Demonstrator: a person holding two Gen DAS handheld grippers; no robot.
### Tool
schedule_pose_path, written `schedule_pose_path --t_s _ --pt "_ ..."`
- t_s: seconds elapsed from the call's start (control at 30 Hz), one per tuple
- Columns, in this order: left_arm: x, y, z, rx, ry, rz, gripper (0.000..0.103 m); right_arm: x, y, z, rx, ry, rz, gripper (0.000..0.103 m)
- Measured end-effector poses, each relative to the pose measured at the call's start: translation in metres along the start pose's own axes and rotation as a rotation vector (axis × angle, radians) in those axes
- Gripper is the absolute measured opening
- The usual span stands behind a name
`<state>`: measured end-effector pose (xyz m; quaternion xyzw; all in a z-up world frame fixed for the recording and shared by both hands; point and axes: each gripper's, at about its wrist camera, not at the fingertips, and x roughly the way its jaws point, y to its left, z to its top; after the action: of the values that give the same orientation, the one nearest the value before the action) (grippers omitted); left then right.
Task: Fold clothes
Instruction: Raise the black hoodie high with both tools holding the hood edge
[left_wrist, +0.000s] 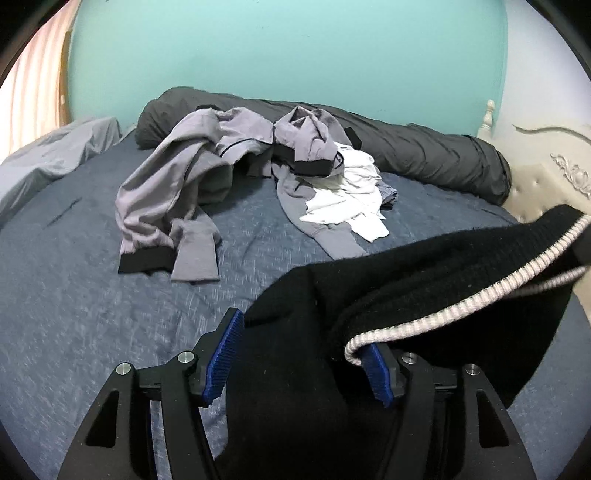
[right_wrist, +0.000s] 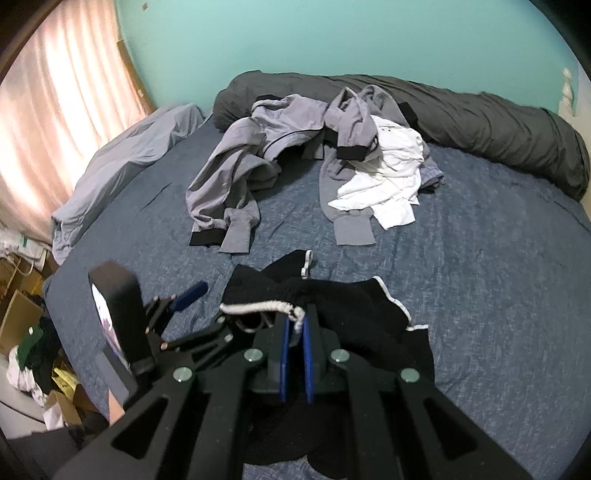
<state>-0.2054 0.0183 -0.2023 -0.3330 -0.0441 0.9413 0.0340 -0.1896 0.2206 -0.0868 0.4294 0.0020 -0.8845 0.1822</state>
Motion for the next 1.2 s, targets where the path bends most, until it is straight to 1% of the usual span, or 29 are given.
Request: schedule_pose_path --t_s 0.1,0.2,0.33,0.4,0.43,0.5,0.53,0.57,0.7,0.83,0.97,1.07,1.2 --pt "0.008 -0.007 0.005 0.049 0.026 -0.027 0.066 -0.001 0.003 -0.001 -0.016 -0.003 0.003 0.006" --pt "0.016 -0.011 0.006 0.099 0.043 -0.035 0.066 -0.002 0.002 -0.005 -0.024 -0.003 0.002 0.006" --pt "0.02 0.0 0.008 0.07 0.065 -0.07 0.065 -0.003 -0.003 -0.011 -0.034 -0.001 0.0 0.006" --pt "0.013 -0.003 0.009 0.103 0.059 -0.079 0.049 -0.001 -0.007 -0.013 -0.027 -0.002 -0.005 0.006" --pt "0.01 -0.004 0.01 0.121 0.055 -0.083 0.045 0.0 -0.008 -0.014 -0.025 -0.005 -0.011 0.006" --pt "0.002 -0.007 0.012 0.148 0.045 -0.089 0.028 0.003 -0.011 -0.016 -0.021 -0.009 -0.024 0.006" --pt "-0.003 -0.007 0.013 0.155 0.038 -0.092 0.026 0.004 -0.012 -0.017 -0.019 -0.012 -0.029 0.006" --pt "-0.008 -0.008 0.015 0.163 0.031 -0.095 0.021 0.005 -0.012 -0.018 -0.013 -0.014 -0.031 0.006" --pt "-0.029 -0.007 0.025 0.178 -0.005 -0.105 0.009 -0.001 -0.008 -0.022 -0.017 -0.058 -0.053 0.006" --pt "-0.06 -0.009 0.042 0.233 -0.059 -0.089 0.006 -0.016 0.001 -0.023 -0.041 -0.133 -0.073 0.006" --pt "-0.099 -0.01 0.067 0.278 -0.128 -0.077 0.006 -0.057 0.018 -0.009 -0.07 -0.234 -0.083 0.006" --pt "-0.136 -0.01 0.091 0.28 -0.173 -0.09 0.005 -0.089 0.03 0.003 -0.094 -0.309 -0.091 0.006" --pt "-0.188 -0.015 0.122 0.307 -0.24 -0.083 0.005 -0.14 0.047 0.018 -0.131 -0.39 -0.107 0.006"
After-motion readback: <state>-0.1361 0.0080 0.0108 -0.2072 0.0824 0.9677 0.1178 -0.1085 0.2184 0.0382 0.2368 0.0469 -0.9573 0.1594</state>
